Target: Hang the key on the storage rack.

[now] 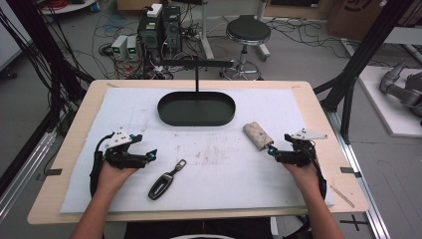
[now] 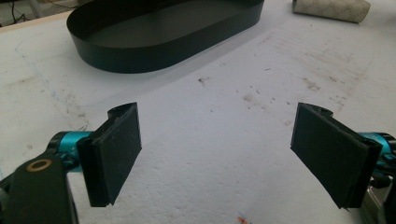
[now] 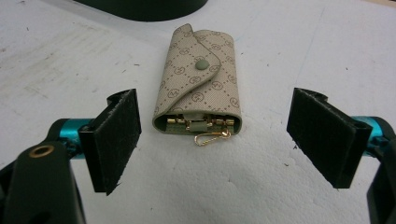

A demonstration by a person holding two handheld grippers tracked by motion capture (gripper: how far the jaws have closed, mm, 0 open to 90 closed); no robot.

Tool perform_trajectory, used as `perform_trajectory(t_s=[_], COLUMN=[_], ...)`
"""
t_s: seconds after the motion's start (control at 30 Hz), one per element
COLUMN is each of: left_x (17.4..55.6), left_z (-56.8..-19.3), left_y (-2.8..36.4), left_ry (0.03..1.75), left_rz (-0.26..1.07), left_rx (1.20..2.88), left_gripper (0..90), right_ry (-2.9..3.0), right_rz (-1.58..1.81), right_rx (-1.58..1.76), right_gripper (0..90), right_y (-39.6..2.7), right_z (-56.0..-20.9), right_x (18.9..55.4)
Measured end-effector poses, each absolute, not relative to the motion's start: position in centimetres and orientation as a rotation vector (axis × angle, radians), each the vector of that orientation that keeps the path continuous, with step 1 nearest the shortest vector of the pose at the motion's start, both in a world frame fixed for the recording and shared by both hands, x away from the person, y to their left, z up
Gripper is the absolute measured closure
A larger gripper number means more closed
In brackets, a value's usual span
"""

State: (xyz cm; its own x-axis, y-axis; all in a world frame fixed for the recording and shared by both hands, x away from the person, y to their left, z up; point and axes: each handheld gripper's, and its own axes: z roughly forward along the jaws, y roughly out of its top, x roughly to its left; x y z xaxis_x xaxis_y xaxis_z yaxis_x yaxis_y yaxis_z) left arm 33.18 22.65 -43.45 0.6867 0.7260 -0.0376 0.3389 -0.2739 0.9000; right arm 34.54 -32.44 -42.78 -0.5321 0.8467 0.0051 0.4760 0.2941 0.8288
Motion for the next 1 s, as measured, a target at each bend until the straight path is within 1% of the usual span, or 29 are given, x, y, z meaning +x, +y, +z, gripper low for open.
perform_trajectory(t_s=[0.37,0.6,1.0], left_x=[33.4,33.2,33.0], left_z=[-43.7,-43.6,-43.8], left_y=[22.5,22.5,22.6], left_ry=[0.841,0.839,0.851], left_rz=[0.459,0.462,0.465], left_rx=[1.886,1.890,1.903], left_gripper=[16.0,16.0,16.0], right_ry=[2.127,2.135,2.183], right_rz=[1.150,1.137,1.057], right_rx=[1.184,1.173,1.191], right_gripper=[17.8,17.8,17.8], right_y=[-32.6,-31.5,-28.9], right_z=[-42.8,-42.6,-43.6], right_x=[34.3,34.7,37.5])
